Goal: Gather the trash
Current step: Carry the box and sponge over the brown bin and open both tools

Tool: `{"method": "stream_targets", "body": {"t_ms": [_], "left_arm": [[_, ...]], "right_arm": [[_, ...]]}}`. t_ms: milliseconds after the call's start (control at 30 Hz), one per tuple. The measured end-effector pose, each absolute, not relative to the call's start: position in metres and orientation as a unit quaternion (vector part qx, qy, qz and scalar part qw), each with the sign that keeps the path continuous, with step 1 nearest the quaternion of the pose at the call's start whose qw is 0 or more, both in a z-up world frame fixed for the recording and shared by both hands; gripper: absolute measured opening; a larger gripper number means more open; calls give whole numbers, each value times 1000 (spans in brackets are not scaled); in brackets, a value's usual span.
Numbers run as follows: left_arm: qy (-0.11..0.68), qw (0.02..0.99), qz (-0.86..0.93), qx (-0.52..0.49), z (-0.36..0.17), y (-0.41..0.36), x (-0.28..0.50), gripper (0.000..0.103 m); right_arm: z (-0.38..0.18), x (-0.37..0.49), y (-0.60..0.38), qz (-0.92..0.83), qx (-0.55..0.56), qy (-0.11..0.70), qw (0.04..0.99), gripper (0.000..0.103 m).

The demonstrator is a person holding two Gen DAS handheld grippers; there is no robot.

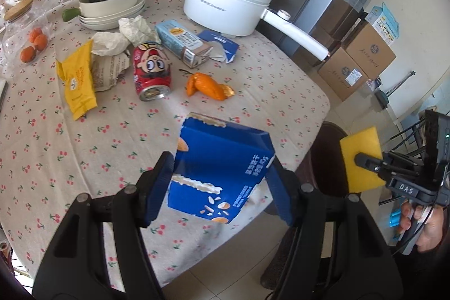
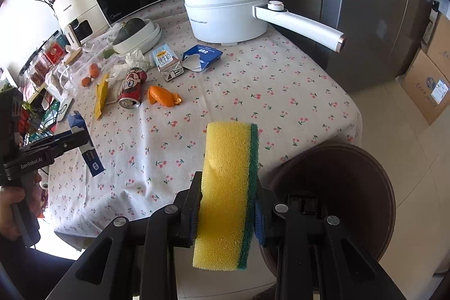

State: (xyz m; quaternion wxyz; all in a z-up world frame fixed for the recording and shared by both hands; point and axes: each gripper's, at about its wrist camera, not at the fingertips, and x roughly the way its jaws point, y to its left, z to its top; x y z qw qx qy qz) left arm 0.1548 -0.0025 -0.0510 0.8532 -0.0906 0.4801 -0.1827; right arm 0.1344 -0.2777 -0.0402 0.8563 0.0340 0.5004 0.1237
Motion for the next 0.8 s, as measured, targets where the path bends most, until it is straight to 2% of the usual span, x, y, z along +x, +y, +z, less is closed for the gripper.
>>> {"method": "stream_targets", "body": {"t_ms": [300, 600, 800], "left_arm": [[478, 839, -245, -81, -50, -71, 149, 67], [479, 812, -328, -56, -62, -183, 139, 67], [461, 812, -357, -38, -73, -231, 137, 67]], "right_arm": [[-50, 105, -343, 82, 69, 500, 860, 31], [-80, 77, -421, 15, 106, 522, 846, 31], [-90, 65, -453, -1, 125, 527, 841, 31]]}}
